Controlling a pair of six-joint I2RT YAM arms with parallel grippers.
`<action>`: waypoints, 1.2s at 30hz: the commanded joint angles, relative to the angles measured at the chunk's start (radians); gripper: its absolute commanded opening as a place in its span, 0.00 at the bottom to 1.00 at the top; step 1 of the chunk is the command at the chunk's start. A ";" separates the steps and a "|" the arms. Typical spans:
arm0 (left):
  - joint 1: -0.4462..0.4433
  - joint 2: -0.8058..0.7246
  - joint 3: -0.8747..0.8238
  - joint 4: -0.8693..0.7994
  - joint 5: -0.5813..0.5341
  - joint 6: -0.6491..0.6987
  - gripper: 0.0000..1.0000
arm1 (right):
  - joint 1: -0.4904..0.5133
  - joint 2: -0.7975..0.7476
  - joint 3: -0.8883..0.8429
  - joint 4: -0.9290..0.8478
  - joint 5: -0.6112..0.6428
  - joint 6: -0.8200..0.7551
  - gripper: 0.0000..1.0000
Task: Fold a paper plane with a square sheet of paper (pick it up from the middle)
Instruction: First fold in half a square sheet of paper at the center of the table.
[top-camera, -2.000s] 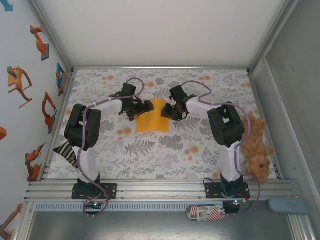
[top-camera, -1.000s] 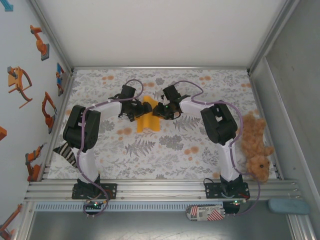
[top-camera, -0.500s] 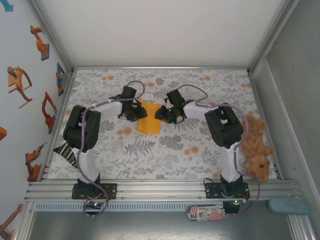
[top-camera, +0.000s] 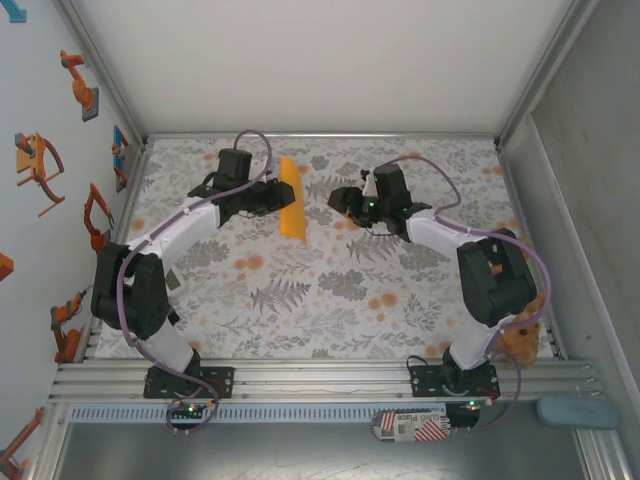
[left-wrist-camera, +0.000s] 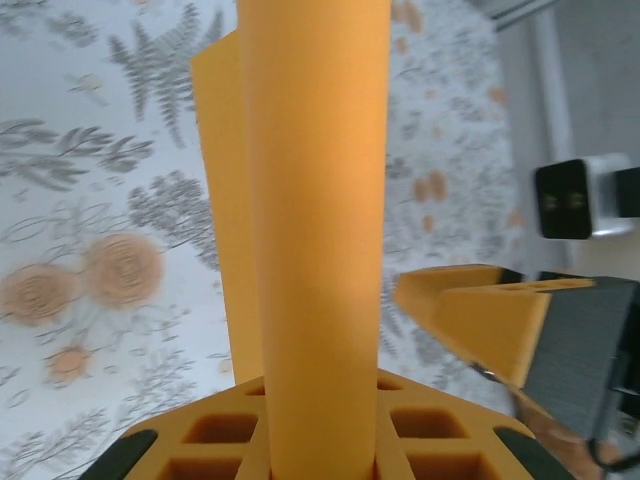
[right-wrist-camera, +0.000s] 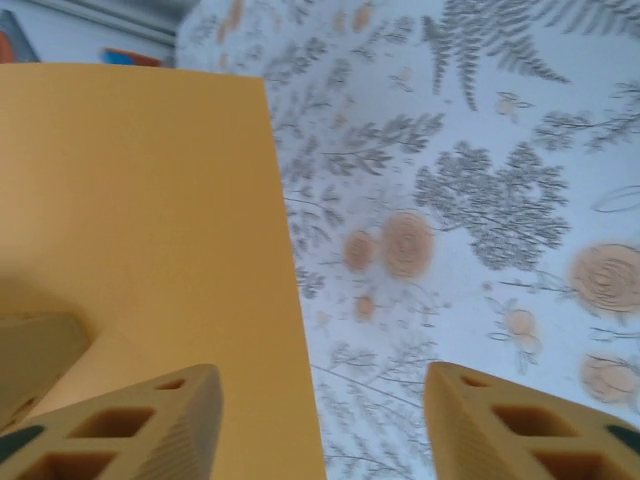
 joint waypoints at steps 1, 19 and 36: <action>0.028 -0.018 0.004 0.110 0.172 -0.126 0.21 | -0.010 -0.016 -0.002 0.140 -0.100 0.090 0.66; 0.050 -0.016 -0.029 0.509 0.382 -0.504 0.21 | -0.024 0.064 0.048 0.523 -0.283 0.359 0.76; 0.085 -0.028 -0.040 0.402 0.382 -0.434 0.20 | -0.035 0.038 0.050 0.570 -0.310 0.357 0.49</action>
